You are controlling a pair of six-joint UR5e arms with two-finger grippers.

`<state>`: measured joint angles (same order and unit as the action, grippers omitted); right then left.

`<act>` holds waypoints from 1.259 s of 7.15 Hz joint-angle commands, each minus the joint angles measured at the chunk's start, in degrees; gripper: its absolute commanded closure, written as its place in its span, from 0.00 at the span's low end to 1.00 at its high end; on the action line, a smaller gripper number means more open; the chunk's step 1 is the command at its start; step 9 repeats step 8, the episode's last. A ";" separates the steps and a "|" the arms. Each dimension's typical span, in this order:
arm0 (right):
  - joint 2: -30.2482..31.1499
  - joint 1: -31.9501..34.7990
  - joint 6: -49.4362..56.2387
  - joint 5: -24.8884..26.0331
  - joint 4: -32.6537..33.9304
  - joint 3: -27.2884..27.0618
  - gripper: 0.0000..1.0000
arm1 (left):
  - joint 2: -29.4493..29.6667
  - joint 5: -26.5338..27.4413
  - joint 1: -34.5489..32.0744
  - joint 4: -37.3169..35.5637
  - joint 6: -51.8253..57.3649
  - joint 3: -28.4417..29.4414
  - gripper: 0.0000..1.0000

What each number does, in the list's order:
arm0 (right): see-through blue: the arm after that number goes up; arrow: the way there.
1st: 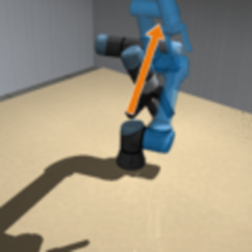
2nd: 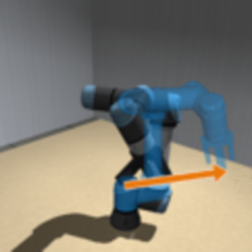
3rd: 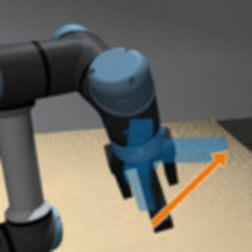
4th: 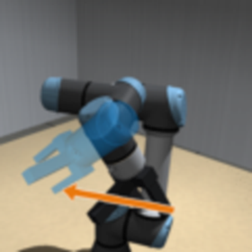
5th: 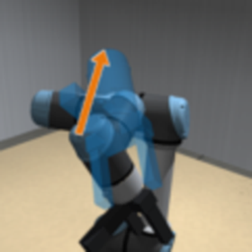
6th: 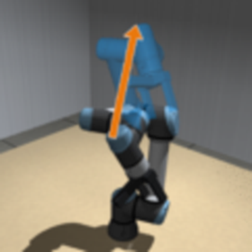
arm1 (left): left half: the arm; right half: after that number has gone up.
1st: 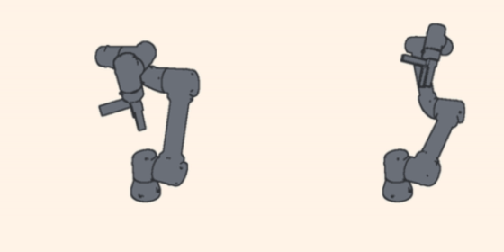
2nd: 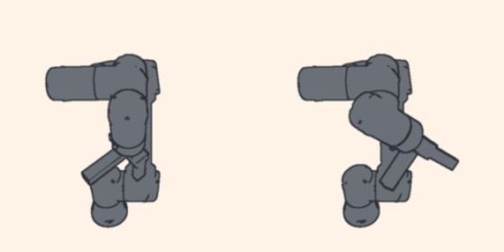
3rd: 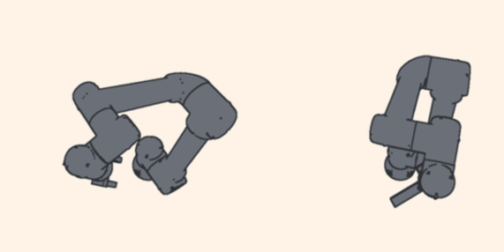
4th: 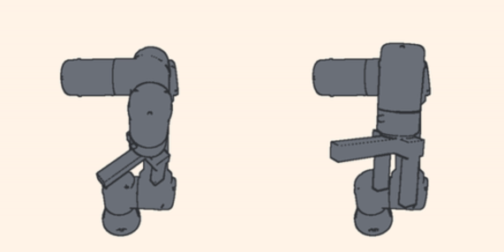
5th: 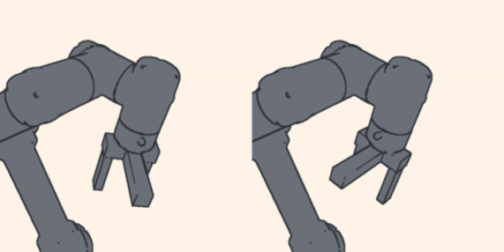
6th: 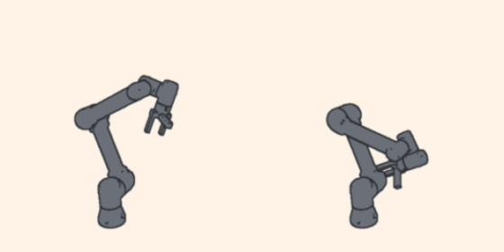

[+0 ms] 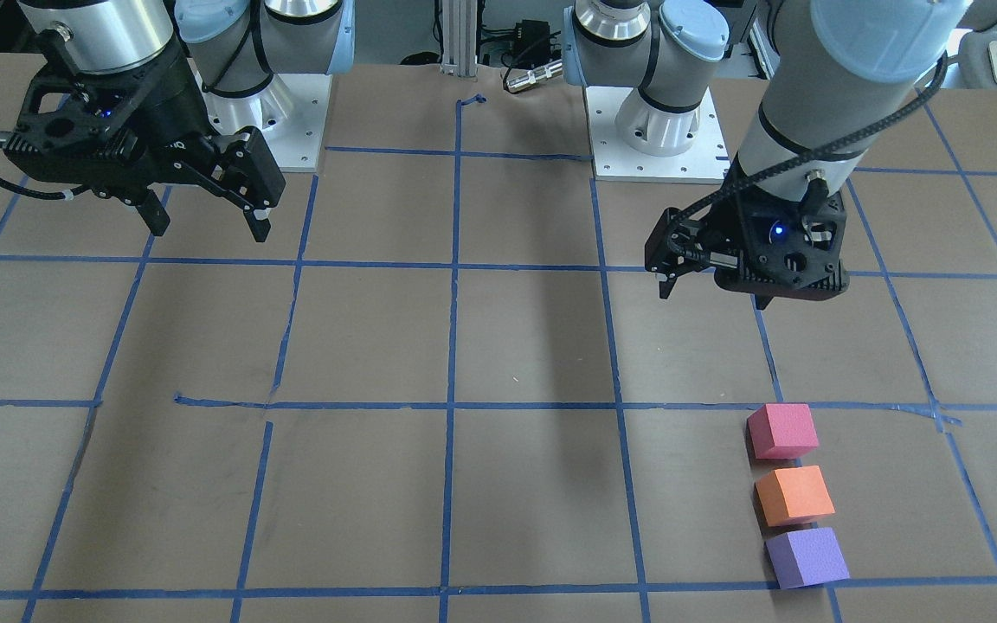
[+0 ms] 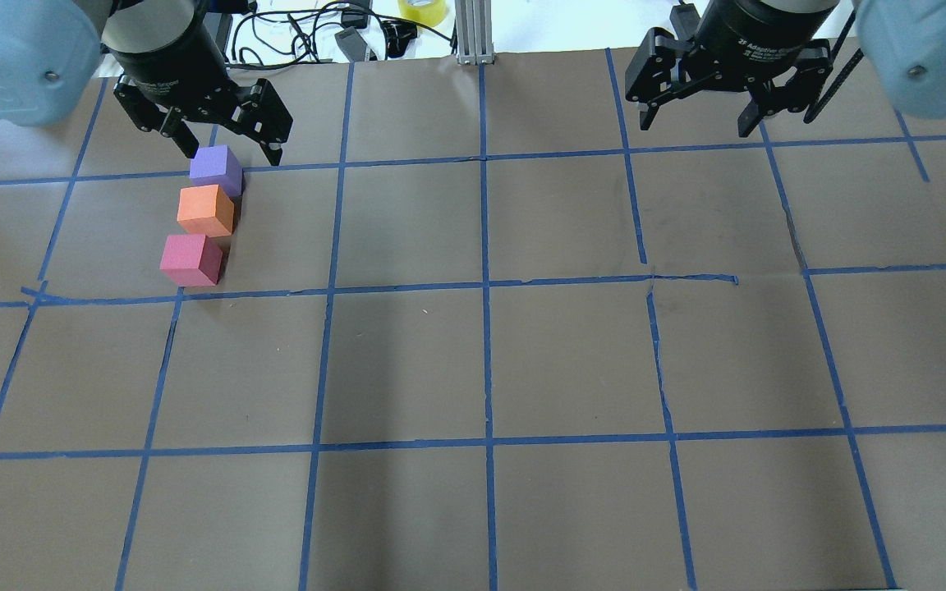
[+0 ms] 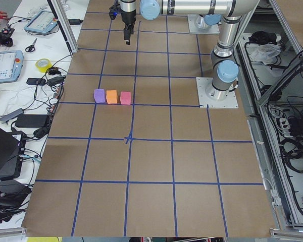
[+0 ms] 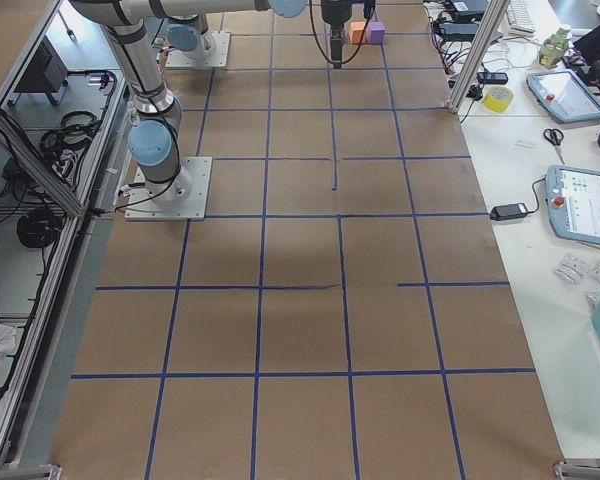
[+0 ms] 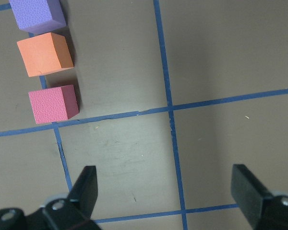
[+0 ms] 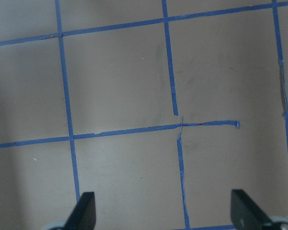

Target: Arrange blocks in a line

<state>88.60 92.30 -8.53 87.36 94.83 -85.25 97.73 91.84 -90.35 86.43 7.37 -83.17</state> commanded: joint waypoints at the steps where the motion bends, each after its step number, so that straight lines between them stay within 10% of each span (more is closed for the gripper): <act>1: 0.00 -0.01 0.00 0.00 0.00 0.00 0.00 | -1.31 -0.17 -0.70 -1.60 -0.17 -0.06 0.00; 9: 0.00 -0.01 0.00 0.00 0.00 0.00 0.00 | -2.36 -0.61 -0.61 -5.03 -0.34 -1.37 0.00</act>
